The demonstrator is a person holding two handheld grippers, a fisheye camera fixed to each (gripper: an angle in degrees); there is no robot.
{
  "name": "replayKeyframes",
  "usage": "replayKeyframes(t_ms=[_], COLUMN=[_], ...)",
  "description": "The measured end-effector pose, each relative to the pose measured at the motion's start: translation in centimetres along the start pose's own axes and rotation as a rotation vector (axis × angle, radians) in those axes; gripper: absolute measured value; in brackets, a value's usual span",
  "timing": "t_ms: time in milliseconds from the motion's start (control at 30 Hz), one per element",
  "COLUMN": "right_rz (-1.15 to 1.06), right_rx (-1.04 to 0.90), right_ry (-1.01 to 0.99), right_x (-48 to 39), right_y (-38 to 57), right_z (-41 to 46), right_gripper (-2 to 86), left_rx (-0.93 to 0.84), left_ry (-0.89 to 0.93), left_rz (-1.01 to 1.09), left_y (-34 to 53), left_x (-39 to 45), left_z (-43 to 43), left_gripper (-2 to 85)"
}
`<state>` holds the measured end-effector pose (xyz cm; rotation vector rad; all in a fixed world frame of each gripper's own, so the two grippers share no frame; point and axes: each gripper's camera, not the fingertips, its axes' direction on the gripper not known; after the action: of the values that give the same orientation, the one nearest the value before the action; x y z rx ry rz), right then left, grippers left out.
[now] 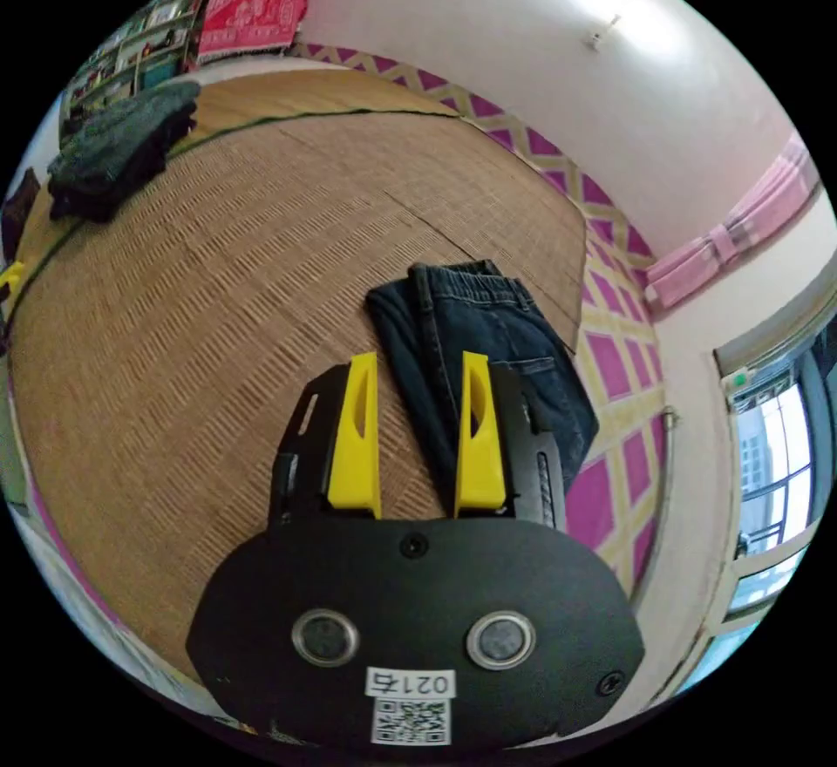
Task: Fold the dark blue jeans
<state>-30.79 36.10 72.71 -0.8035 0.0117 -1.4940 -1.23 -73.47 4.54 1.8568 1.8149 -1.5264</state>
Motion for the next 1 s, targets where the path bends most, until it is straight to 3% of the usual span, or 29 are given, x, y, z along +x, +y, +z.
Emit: replayKeyframes(t_ms=[233,533,767,1000], right_rz=[-0.070,0.003,0.024,-0.087], right_rx=[-0.057,-0.070,-0.058,-0.009], right_ry=[0.051,0.097,0.003,-0.203], right_x=[-1.7,-1.3,-2.0,-12.1], right_y=[-3.1,-4.1,-1.3,5.3], right_z=[5.1,5.5,-2.1,-11.7], right_gripper=[16.2,5.6,3.2,2.9], left_rx=[-0.103,-0.153,-0.220,-0.190], left_ry=[0.133,0.142,0.118,0.185], left_rz=[0.017,0.001,0.062,0.060], left_y=[0.7,2.2,2.8,3.7], left_x=[6.7,8.6,10.7,11.7], left_z=[5.7,8.8,10.7,11.2], left_gripper=[0.0,-0.8,-0.9,-1.0])
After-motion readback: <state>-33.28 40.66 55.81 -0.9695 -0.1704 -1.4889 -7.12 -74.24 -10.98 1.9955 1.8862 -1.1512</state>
